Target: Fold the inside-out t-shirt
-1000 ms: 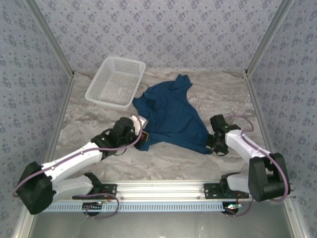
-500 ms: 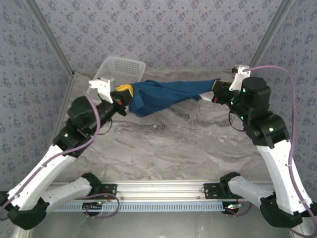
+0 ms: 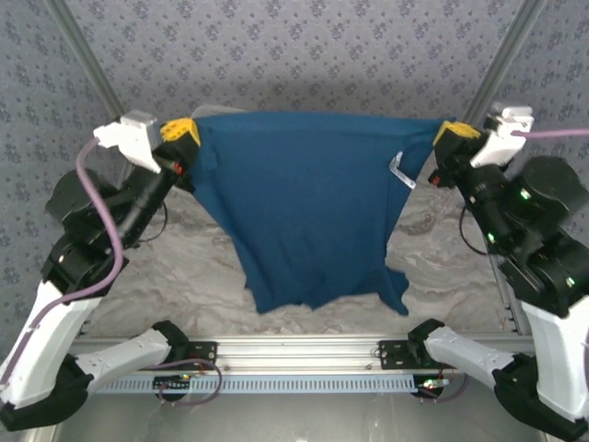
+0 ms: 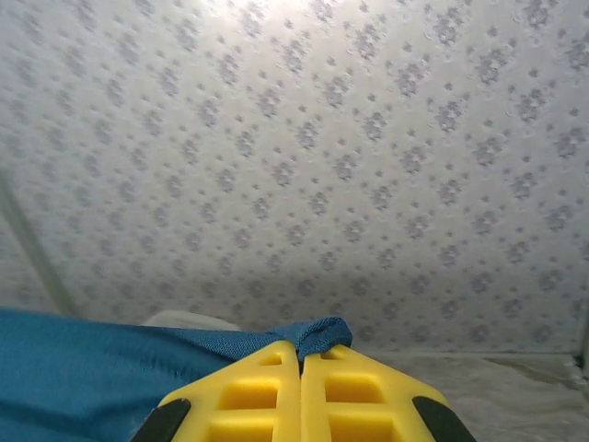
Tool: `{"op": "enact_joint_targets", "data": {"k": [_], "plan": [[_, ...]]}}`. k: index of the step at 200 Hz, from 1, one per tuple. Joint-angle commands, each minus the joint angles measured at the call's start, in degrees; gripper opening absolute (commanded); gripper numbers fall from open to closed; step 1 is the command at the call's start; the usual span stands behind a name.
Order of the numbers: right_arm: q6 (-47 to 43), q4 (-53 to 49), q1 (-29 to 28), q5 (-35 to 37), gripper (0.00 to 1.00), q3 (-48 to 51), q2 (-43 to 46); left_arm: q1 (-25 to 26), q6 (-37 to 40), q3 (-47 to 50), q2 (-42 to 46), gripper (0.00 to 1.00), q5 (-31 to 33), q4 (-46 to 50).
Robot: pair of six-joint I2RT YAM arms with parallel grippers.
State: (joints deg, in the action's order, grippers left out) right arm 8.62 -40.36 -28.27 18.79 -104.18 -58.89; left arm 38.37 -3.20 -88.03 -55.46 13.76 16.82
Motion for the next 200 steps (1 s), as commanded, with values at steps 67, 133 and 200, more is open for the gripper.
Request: {"op": "enact_joint_targets", "data": {"k": [67, 133, 200], "plan": [[0.96, 5.37, 16.24, -10.88, 0.00, -31.22, -31.23, -13.41, 3.73, -29.60, -26.58, 0.00, -9.04, 3.79], [-2.97, 0.41, 11.96, -9.89, 0.00, -32.38, -28.32, -14.11, 2.02, -30.88, -25.08, 0.00, -17.49, 10.38], [4.73, -9.57, 13.74, -4.27, 0.00, 24.49, -8.66, -9.93, -14.76, 32.99, -11.64, 0.00, -27.32, -3.48]]}}
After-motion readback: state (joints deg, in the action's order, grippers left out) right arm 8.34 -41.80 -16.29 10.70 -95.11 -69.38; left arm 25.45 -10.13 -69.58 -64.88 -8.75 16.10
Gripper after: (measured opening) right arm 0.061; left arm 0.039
